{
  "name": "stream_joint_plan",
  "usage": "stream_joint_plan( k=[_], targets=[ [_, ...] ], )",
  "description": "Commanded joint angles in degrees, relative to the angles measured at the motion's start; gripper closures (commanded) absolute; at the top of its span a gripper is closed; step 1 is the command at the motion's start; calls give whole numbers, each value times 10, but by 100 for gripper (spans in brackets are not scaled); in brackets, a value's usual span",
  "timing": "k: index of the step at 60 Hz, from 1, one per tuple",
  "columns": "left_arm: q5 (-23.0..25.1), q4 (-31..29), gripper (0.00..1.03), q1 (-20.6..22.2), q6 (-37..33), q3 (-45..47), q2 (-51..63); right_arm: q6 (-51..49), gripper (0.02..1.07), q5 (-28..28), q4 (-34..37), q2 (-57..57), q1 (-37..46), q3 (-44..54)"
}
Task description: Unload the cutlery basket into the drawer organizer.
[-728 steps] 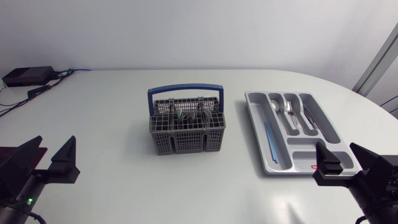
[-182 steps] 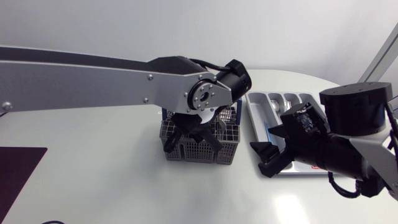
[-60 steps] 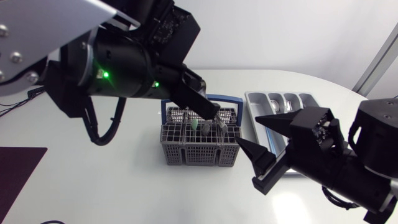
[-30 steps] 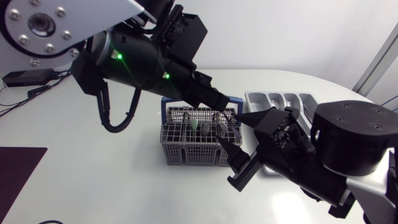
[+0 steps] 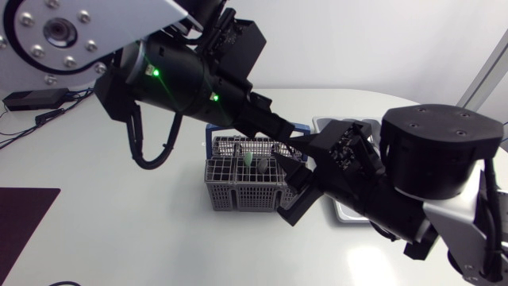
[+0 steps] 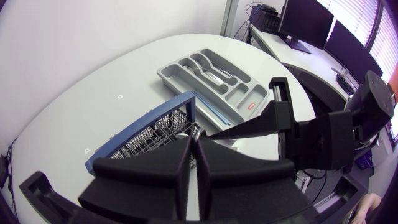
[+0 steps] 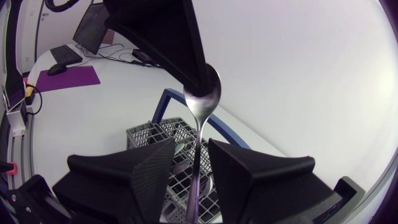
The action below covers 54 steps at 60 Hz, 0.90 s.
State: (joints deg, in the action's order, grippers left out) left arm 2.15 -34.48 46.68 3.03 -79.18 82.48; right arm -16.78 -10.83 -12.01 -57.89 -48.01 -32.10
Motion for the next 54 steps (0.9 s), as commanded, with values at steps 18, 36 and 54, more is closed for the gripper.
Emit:
stream_joint_plan(
  k=[18, 36, 54],
  targets=[
    [5, 0, 100, -2, 10, -2, 19, -12, 86, -10, 14, 1, -2, -9],
    [3, 5, 100, 1, 6, 3, 22, -28, 90, -9, 39, 10, -5, 1],
    [1, 9, 100, 8, 7, 4, 25, -31, 101, -9, 50, 26, -4, 5]
  ],
)
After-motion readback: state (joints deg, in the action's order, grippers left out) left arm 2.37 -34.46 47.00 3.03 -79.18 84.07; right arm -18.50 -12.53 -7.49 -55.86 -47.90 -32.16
